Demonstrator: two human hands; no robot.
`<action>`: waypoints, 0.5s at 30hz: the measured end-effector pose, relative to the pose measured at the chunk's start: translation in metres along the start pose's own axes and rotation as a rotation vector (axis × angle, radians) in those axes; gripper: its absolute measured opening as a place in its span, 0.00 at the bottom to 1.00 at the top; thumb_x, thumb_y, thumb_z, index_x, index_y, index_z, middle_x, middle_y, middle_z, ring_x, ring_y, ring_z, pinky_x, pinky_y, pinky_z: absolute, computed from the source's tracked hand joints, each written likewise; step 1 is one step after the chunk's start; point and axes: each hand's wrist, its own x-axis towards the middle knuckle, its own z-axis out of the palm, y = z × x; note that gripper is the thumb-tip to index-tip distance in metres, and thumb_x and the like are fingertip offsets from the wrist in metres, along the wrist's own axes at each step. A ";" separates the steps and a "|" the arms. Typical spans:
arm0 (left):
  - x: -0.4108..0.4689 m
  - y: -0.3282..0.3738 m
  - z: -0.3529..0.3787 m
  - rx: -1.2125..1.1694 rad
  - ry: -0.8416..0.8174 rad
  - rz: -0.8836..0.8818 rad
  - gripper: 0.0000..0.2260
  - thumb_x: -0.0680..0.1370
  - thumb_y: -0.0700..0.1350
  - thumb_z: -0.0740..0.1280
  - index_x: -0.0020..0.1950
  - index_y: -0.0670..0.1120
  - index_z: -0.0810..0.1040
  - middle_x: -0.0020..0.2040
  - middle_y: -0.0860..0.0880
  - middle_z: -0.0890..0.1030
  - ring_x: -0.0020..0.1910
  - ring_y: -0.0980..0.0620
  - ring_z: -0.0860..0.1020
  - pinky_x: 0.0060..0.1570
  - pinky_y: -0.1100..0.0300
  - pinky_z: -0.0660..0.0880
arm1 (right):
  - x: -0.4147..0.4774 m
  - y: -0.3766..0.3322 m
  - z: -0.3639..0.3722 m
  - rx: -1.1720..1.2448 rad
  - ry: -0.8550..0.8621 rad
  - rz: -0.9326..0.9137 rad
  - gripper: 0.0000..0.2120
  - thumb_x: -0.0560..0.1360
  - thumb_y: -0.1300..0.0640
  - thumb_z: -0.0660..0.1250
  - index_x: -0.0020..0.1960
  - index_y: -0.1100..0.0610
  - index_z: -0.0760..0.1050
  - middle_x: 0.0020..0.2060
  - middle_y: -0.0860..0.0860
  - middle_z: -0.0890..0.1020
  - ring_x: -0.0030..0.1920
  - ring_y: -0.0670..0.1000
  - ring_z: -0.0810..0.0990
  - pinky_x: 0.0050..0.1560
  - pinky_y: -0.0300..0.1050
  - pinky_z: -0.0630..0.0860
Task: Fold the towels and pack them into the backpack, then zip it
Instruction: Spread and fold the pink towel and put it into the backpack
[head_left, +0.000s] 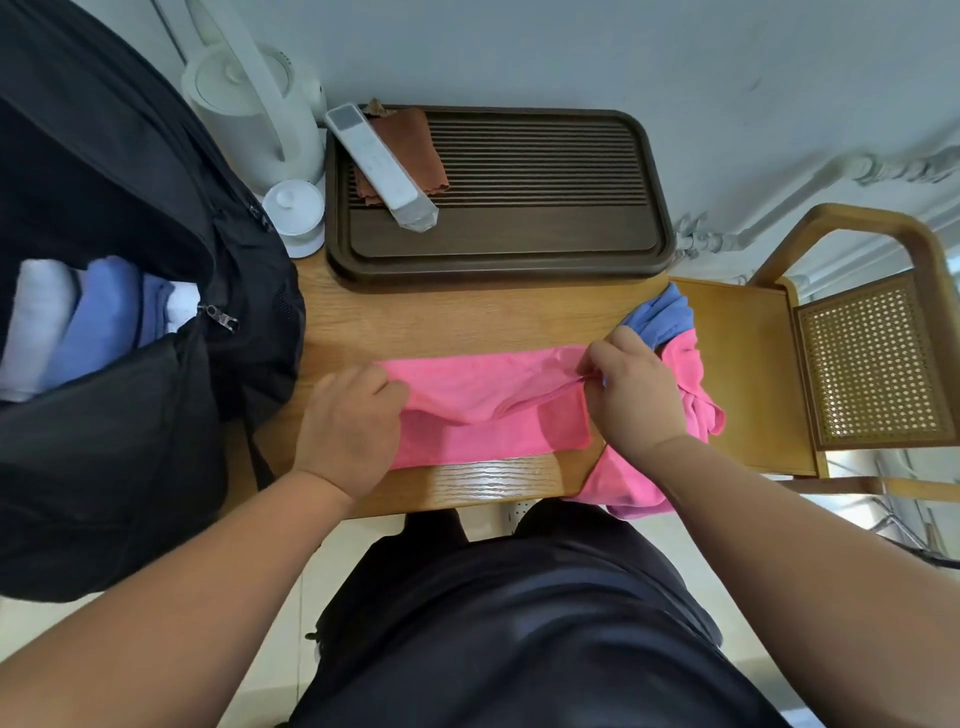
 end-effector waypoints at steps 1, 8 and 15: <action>0.002 -0.001 -0.002 -0.003 0.038 0.016 0.05 0.68 0.35 0.66 0.34 0.43 0.74 0.33 0.45 0.71 0.33 0.43 0.71 0.35 0.53 0.63 | 0.002 -0.001 -0.003 0.008 0.011 -0.012 0.10 0.67 0.71 0.67 0.41 0.58 0.77 0.40 0.55 0.75 0.37 0.59 0.76 0.31 0.50 0.73; -0.031 -0.001 0.035 0.140 -0.345 0.087 0.07 0.65 0.36 0.68 0.35 0.47 0.76 0.34 0.49 0.72 0.35 0.44 0.73 0.36 0.54 0.66 | -0.026 0.014 0.020 -0.254 -0.403 -0.024 0.08 0.75 0.64 0.60 0.48 0.58 0.77 0.46 0.55 0.74 0.47 0.60 0.76 0.34 0.48 0.67; -0.030 0.010 0.030 0.086 -0.599 -0.171 0.11 0.72 0.55 0.65 0.40 0.48 0.79 0.41 0.49 0.77 0.47 0.44 0.76 0.49 0.50 0.72 | -0.028 -0.017 0.023 -0.470 -0.695 0.057 0.21 0.74 0.47 0.63 0.66 0.48 0.72 0.64 0.53 0.69 0.66 0.59 0.66 0.63 0.56 0.66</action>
